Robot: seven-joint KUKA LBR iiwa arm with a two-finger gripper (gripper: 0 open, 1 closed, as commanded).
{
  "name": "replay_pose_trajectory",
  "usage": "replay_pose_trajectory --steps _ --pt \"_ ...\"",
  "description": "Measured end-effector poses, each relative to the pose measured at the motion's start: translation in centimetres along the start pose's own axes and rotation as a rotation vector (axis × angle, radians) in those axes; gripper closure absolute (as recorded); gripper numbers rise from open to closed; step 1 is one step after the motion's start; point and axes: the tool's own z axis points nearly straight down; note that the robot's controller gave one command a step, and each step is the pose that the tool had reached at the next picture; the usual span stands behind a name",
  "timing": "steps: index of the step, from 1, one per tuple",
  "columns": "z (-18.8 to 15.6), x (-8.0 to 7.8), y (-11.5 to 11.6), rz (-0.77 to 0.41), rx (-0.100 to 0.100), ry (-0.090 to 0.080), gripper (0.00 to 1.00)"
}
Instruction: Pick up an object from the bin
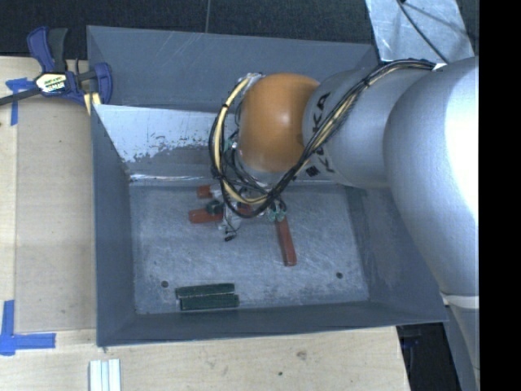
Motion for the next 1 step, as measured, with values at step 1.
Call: replay_pose_trajectory --steps 1 --pt "-12.24 2.13 0.96 0.015 0.001 -0.007 1.0"
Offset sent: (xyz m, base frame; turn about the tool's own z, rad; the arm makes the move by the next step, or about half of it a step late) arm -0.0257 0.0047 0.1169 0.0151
